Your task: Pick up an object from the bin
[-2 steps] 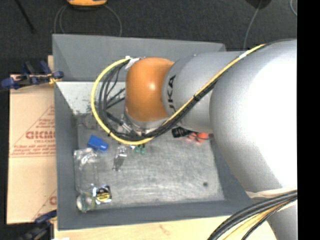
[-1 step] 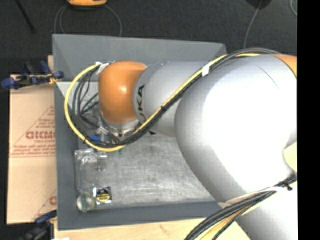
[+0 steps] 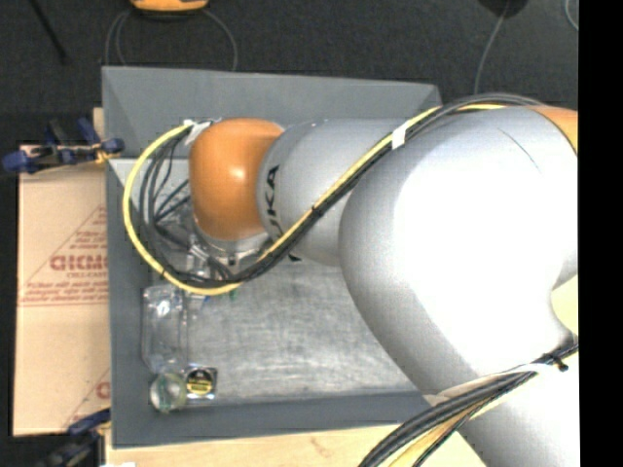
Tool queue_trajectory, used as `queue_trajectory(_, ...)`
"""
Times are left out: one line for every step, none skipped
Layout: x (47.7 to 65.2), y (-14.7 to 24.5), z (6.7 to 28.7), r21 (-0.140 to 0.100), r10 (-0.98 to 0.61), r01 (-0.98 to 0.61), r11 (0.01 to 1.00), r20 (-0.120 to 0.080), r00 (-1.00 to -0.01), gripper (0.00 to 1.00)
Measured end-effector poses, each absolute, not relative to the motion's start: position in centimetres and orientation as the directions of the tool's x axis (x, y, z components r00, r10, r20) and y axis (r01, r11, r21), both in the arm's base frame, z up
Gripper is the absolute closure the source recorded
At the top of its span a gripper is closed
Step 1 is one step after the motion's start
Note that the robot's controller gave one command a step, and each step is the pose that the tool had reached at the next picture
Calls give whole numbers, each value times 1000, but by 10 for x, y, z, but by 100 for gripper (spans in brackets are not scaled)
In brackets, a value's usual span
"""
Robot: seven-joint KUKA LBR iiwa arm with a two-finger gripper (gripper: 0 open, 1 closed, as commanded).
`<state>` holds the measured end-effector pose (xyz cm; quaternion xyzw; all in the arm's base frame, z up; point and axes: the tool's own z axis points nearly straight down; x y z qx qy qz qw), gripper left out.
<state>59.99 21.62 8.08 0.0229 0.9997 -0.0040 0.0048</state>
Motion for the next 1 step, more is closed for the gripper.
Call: queue_trajectory(608,206,244,1,30,30,1000,-14,-999,100)
